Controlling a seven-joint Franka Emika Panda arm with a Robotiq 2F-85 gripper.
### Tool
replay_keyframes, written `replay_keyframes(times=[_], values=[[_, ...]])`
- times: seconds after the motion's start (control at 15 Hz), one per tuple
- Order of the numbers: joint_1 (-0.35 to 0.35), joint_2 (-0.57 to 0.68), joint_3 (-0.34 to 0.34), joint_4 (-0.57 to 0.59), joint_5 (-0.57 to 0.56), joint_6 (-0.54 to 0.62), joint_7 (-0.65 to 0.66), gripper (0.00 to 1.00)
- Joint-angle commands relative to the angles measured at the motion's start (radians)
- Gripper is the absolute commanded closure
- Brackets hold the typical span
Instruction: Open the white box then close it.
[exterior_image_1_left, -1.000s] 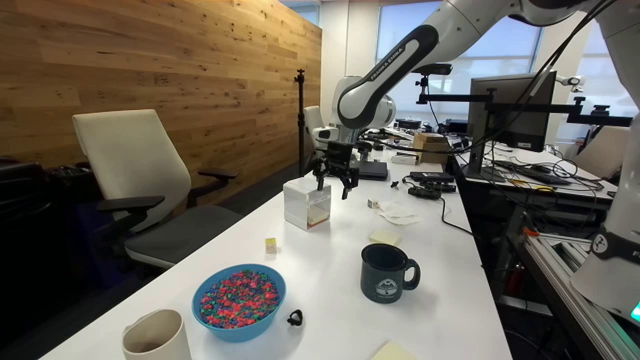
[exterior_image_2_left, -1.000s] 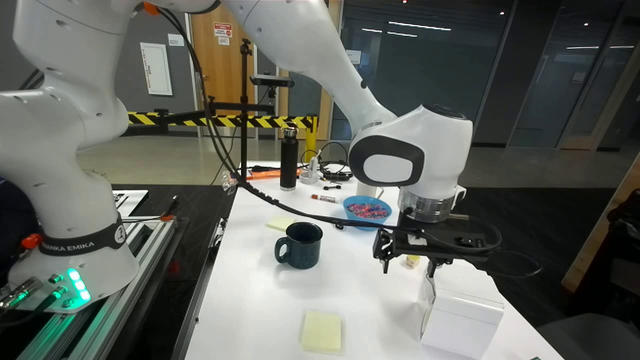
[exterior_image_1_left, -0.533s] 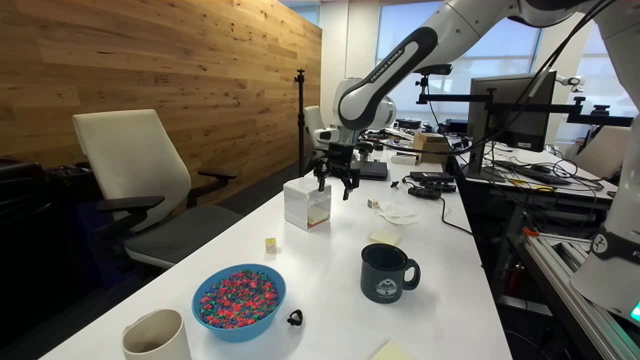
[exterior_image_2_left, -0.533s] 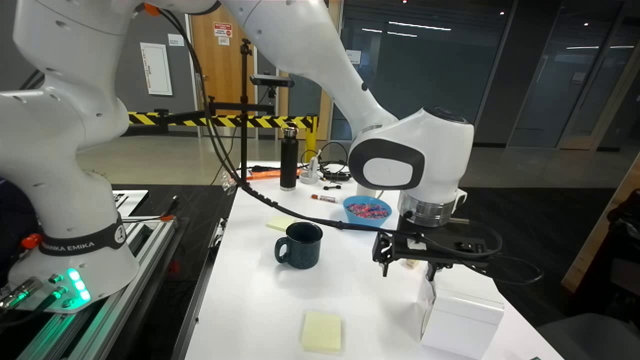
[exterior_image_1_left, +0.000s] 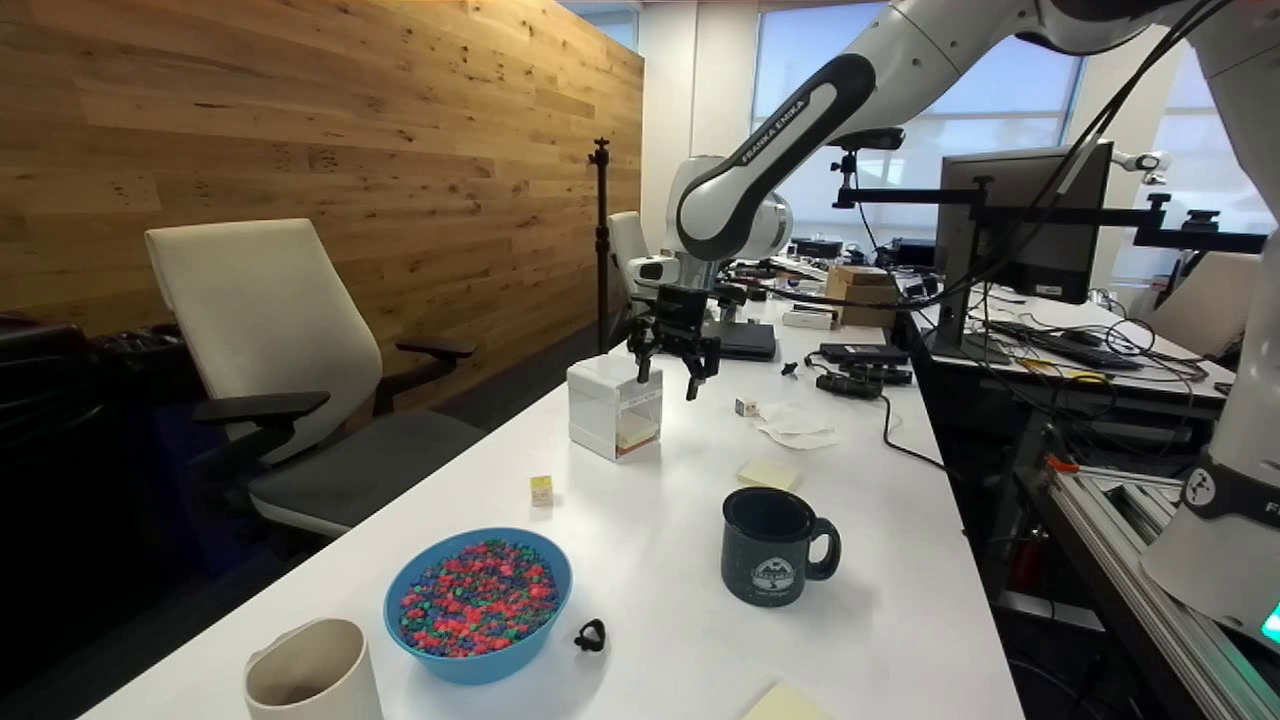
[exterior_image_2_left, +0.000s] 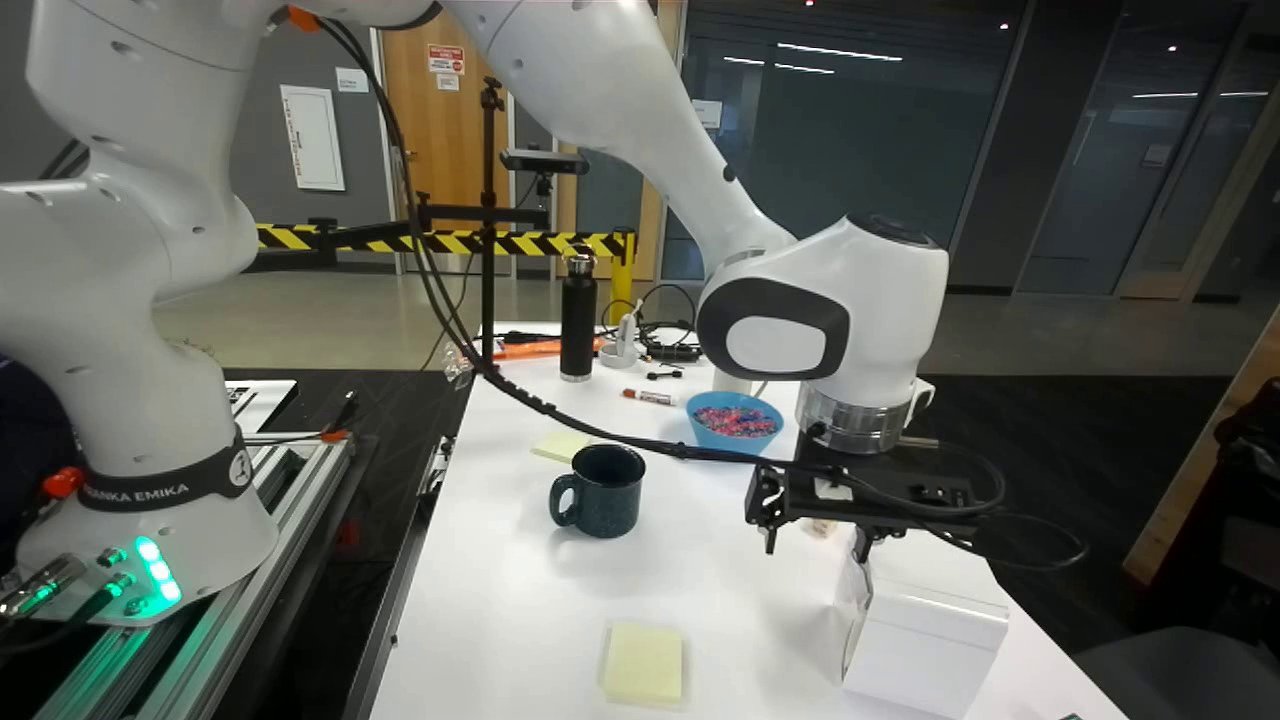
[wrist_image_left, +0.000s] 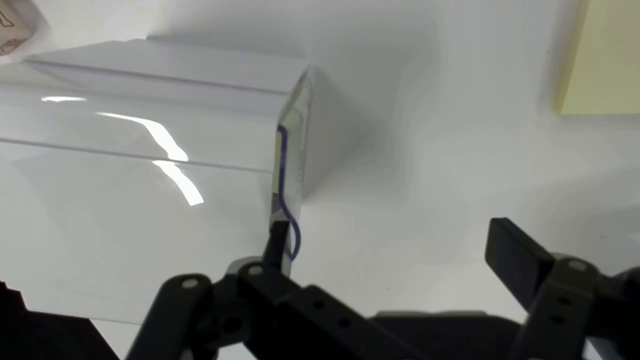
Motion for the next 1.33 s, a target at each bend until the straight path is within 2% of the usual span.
replay_keyframes(times=[0.0,1.27], values=[[-0.020,0.018,0.013,0.021,0.019,-0.007,-0.033,0.00],[-0.027,0.048,0.006,0.030,0.009,-0.008,-0.021,0.00]])
